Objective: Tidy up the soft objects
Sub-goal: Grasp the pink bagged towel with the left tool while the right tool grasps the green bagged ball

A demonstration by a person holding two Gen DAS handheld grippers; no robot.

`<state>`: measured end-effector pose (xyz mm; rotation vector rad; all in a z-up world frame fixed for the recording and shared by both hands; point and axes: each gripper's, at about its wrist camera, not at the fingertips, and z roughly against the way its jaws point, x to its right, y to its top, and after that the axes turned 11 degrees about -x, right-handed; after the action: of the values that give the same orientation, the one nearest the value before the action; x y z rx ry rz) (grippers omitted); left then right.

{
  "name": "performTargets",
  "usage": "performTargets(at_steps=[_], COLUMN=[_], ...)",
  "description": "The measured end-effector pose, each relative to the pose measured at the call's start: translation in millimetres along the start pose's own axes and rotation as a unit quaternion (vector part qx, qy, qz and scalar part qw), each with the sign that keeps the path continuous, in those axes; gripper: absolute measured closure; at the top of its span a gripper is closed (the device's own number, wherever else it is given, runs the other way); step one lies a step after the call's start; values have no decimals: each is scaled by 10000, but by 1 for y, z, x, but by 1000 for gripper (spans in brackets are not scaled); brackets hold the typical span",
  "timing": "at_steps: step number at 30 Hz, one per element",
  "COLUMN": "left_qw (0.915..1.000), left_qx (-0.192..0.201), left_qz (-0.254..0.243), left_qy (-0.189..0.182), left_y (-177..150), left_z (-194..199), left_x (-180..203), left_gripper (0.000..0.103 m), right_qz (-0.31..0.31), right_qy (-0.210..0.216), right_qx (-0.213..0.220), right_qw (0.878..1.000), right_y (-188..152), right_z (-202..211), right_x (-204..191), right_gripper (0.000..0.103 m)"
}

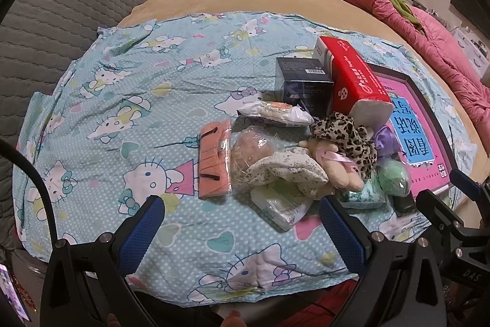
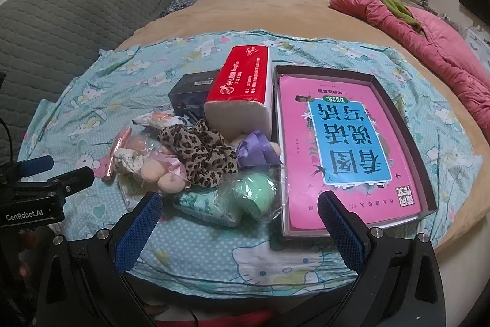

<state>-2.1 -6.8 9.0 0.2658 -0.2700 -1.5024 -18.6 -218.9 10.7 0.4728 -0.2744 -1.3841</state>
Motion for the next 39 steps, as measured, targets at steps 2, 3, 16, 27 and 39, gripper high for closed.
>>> performTargets(at_steps=[2,3,16,27,39], left_qw=[10000,10000,9966,9955,9866], left_qx=[1,3,-257,-416,-844], left_qz=[7,6,741,684,664], left_qy=[-4,-21,-244,-501,-1232], left_y=[0,0,5,26,47], left_z=[0,0,-22,-58,-102], left_x=[-1,-1,-65,-72,-75], left_gripper=[1,1,1,6,30], right_qz=[14,26,63,319,425], right_qy=[-7,-14,-44,-106,45], right_qx=[16,26,-61,-78,-243], right_qw=[10000,10000,10000,9994,9988], right_y=[0,0,2,5,10], right_z=[0,0,-7,-18,-34], right_x=[-1,-1,10,12,17], right_gripper=[2,2,2,2,3])
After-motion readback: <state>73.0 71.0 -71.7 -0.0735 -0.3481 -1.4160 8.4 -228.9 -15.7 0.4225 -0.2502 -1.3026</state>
